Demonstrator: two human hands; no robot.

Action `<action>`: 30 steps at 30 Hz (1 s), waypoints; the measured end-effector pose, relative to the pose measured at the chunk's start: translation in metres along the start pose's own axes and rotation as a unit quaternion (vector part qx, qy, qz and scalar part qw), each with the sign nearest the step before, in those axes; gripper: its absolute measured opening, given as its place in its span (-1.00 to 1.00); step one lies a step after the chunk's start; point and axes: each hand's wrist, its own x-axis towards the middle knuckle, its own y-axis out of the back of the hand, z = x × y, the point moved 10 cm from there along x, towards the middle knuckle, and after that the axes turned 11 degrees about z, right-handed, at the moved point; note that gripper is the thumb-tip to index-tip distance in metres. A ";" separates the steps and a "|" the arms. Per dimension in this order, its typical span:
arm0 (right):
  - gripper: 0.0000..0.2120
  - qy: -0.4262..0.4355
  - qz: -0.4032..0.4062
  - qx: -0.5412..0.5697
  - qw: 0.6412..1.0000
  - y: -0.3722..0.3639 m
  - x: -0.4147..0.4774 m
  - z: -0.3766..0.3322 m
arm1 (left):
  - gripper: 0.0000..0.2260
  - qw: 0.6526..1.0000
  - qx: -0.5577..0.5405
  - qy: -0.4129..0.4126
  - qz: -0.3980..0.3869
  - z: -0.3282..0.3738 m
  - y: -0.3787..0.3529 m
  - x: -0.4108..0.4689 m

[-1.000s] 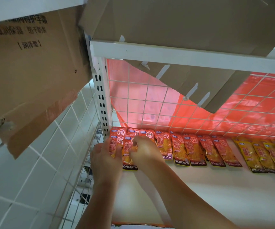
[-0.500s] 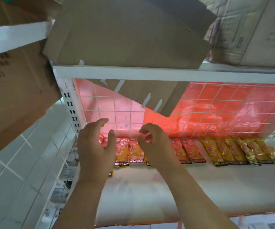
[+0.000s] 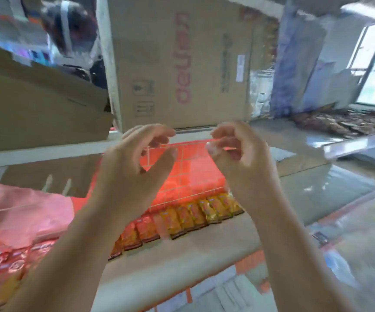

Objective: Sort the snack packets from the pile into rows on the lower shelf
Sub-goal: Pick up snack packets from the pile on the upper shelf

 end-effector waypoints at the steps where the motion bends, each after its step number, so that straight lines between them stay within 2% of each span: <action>1: -0.90 0.002 0.016 -0.013 1.000 0.035 0.006 -0.002 | -0.75 1.000 -0.019 -0.012 -0.012 0.023 -0.023 0.003; 7: -0.90 0.011 0.091 -0.103 0.990 0.219 0.022 -0.012 | -0.81 0.989 -0.114 -0.066 -0.072 0.147 -0.144 0.007; 14: -0.86 -0.004 0.150 -0.175 0.973 0.361 0.029 -0.004 | -0.81 0.974 -0.151 -0.095 -0.142 0.231 -0.253 0.006; 21: -0.88 -0.004 0.181 -0.211 0.960 0.435 0.055 0.046 | -0.72 0.967 -0.121 -0.106 -0.196 0.231 -0.345 0.021; 30: -0.83 -0.024 0.154 -0.234 0.960 0.450 0.144 0.161 | -0.78 0.956 -0.100 -0.094 -0.259 0.171 -0.478 0.085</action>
